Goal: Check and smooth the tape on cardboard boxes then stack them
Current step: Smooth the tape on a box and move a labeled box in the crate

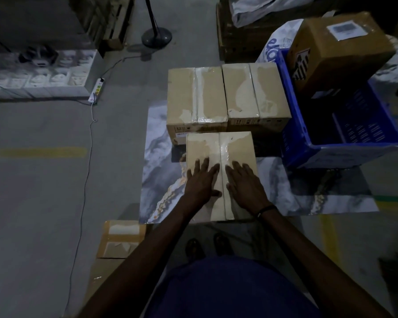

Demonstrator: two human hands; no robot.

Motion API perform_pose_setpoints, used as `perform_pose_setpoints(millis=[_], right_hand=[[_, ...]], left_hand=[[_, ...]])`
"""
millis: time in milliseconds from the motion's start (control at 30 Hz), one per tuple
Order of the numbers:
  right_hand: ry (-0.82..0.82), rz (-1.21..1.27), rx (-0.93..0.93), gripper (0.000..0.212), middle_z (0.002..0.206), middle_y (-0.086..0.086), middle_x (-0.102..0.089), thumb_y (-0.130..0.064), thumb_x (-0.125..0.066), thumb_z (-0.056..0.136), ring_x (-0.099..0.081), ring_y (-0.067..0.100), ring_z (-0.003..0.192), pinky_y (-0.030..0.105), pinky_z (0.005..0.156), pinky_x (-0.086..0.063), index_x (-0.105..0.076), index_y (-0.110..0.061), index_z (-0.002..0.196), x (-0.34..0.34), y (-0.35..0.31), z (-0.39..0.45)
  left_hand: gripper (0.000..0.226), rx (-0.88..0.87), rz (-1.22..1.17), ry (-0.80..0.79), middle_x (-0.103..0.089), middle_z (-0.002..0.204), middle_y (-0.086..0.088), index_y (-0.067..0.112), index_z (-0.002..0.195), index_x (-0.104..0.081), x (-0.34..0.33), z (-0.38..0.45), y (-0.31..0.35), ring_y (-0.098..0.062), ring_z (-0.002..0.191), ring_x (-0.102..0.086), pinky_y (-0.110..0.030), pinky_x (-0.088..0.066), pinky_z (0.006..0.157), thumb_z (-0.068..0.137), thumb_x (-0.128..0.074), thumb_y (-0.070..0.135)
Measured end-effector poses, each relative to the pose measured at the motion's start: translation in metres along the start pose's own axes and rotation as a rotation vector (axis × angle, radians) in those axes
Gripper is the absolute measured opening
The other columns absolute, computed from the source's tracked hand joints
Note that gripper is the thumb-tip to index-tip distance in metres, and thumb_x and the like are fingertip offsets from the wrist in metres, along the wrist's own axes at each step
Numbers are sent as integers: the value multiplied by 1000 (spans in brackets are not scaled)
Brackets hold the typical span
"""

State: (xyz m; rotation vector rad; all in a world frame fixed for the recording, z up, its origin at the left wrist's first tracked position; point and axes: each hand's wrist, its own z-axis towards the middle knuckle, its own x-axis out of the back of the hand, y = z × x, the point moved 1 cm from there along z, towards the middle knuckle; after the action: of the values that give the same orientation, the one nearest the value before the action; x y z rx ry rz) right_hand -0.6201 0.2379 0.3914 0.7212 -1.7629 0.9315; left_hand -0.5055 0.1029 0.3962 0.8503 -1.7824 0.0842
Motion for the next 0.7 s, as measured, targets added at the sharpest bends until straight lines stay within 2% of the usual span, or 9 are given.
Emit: perform_pose_setpoints(millis=[267, 400, 567, 700], right_hand=[[-9, -25, -17, 56, 163, 10, -32, -31, -57, 100, -34, 34, 144, 49, 106, -46, -41, -19, 152, 9, -3, 15], [2, -49, -41, 57, 163, 7, -30, -34, -56, 100, -36, 33, 140, 49, 98, -49, -39, -23, 153, 19, -2, 30], [-20, -71, -41, 59, 166, 3, -27, -41, -54, 99, -31, 33, 144, 49, 102, -44, -37, -28, 155, 18, 2, 34], [-7, -43, -29, 58, 166, 5, -26, -38, -55, 101, -30, 34, 145, 49, 102, -44, -38, -25, 155, 21, 5, 24]], left_hand=[[97, 35, -28, -6, 3, 171, -9, 28, 160, -23, 9, 10, 9, -39, 156, 6, -66, -15, 121, 84, -81, 38], [97, 61, 3, 20, 3, 171, -8, 30, 160, -22, 22, 26, 13, -39, 156, 7, -71, -11, 118, 84, -80, 41], [97, 63, 5, -12, 4, 171, -8, 32, 160, -23, 17, 32, 9, -40, 155, 6, -72, -15, 117, 83, -81, 42], [92, 52, -31, 15, -1, 171, -9, 32, 160, -24, 14, 22, 1, -40, 156, 1, -68, -19, 119, 86, -78, 42]])
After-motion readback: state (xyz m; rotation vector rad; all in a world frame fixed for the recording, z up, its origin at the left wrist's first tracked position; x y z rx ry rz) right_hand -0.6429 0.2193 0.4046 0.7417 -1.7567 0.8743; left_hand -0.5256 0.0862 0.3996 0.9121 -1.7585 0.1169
